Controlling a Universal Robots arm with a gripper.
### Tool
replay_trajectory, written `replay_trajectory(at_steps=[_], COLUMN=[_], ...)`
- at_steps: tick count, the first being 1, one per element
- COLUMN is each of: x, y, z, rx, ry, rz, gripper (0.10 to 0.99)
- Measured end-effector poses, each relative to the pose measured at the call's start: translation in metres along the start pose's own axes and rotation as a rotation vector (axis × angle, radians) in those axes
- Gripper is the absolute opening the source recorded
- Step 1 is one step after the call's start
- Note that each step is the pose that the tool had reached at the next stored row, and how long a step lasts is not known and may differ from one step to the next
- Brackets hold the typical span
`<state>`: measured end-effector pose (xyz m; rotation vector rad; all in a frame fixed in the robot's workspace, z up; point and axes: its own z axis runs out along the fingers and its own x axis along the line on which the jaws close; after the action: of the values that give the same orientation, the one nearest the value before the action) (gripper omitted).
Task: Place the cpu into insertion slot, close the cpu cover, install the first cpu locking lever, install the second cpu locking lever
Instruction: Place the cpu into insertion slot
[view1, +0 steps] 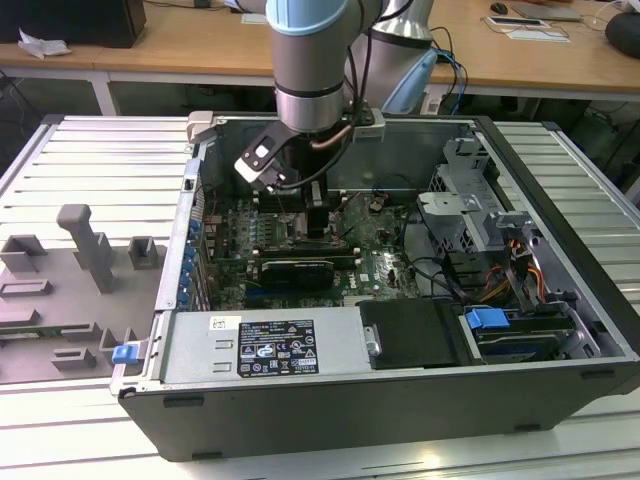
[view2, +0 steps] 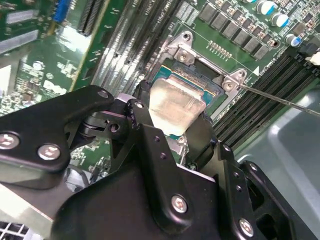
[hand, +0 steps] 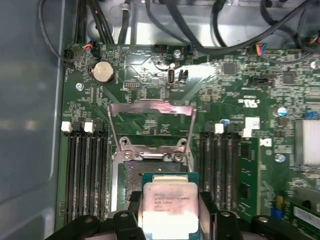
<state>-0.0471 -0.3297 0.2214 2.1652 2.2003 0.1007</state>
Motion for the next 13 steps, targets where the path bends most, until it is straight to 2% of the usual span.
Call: replay_trajectory(at_steps=[2,5,13], x=[0.0026,0.0071,0.0123], y=[-0.0006,-0.0006,0.0007], z=[0.0070,0.0117,0.0171], rx=[0.000,0.000,0.000], ry=[0.0021,0.0006,0.0002], rz=[0.001,0.018,0.023], gripper=[0.533,0.533,0.533])
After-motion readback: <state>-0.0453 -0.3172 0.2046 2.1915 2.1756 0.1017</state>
